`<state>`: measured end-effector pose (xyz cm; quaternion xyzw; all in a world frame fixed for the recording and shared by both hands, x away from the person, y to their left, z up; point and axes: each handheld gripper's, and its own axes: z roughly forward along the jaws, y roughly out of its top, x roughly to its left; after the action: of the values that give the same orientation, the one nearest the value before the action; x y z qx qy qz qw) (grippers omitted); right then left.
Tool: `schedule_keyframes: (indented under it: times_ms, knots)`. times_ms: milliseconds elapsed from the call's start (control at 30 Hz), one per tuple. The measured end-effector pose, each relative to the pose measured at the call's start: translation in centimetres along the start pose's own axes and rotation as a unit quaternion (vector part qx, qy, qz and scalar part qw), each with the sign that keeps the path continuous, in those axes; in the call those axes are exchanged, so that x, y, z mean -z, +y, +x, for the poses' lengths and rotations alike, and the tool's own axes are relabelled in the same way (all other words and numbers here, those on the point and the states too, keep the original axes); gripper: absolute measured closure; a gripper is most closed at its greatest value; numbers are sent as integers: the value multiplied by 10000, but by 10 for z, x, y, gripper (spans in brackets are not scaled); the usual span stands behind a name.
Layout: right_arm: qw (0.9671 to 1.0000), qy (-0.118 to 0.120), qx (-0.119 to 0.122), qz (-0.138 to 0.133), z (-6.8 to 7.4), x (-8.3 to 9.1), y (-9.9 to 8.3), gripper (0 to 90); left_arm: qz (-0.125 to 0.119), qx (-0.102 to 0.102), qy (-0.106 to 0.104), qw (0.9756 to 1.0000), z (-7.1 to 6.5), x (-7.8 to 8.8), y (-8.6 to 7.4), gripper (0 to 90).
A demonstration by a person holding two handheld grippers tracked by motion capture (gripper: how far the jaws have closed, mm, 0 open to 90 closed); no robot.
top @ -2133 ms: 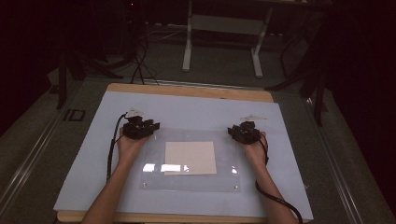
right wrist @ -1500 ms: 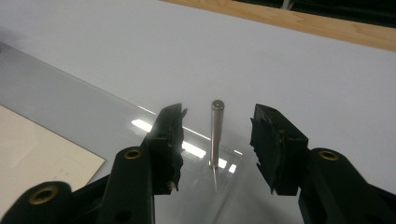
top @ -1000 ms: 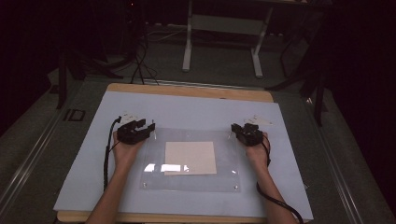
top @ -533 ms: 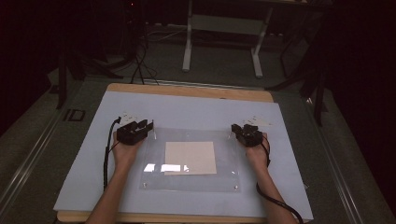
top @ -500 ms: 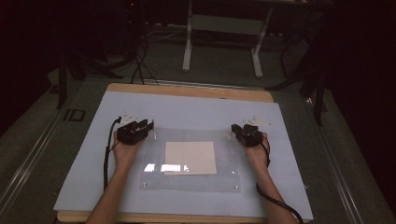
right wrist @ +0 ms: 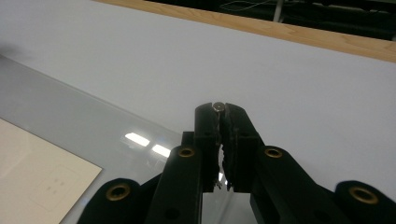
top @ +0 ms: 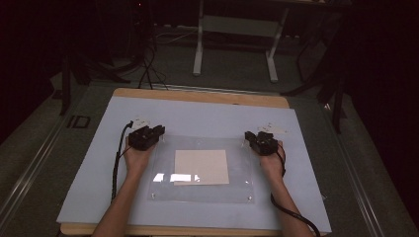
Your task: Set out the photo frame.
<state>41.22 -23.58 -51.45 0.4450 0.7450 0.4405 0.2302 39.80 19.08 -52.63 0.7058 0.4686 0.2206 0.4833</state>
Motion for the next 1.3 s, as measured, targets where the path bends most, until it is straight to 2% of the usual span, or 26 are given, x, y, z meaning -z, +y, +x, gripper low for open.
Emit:
schedule_keyframes:
  times_ms: [33,167,233,333,400,467,500,600,667,767,833,900,933,1133,1233,1300]
  knots:
    - [10000,-8,12,1,0,0,0,850,40,-86,78,9999,-3,-2,0,826]
    - [10000,-1,2,0,0,0,0,850,30,-91,101,9999,-2,-2,0,836]
    - [10000,5,-9,13,0,0,0,849,28,-126,178,9998,-3,-2,0,844]
    - [10000,22,-49,15,-1,0,0,849,37,-90,154,9998,-2,-2,0,848]
    - [10000,26,-64,35,-1,-1,1,850,32,51,59,10000,1,-3,0,847]
    - [10000,33,-78,48,-2,-1,1,849,41,65,45,10000,2,-3,0,846]
    - [9997,88,-230,86,-3,-1,2,844,47,127,6,9999,3,-3,0,845]
    - [9994,99,-281,192,-4,-2,5,846,56,232,-86,9997,6,-3,1,840]
    - [9991,91,-311,262,-4,-2,7,846,79,455,-253,9986,11,-5,1,834]
    - [9987,109,-367,327,-6,-3,9,846,130,516,-295,9981,13,-6,3,832]
    - [9980,159,-490,374,-8,-6,11,847,286,628,-362,9970,17,-10,7,833]
    - [9973,164,-605,376,-10,-8,12,848,307,685,-402,9964,19,-11,8,834]
    - [9972,167,-622,384,-11,-10,13,849,315,784,-466,9953,22,-14,9,834]
    - [9962,261,-682,465,-16,-15,18,856,351,790,-504,9950,25,-18,12,843]
    - [9948,320,-844,469,-19,-18,19,858,320,961,-555,9933,28,-23,12,844]
    - [9943,327,-891,481,-20,-20,20,859,328,983,-561,9930,29,-24,13,846]
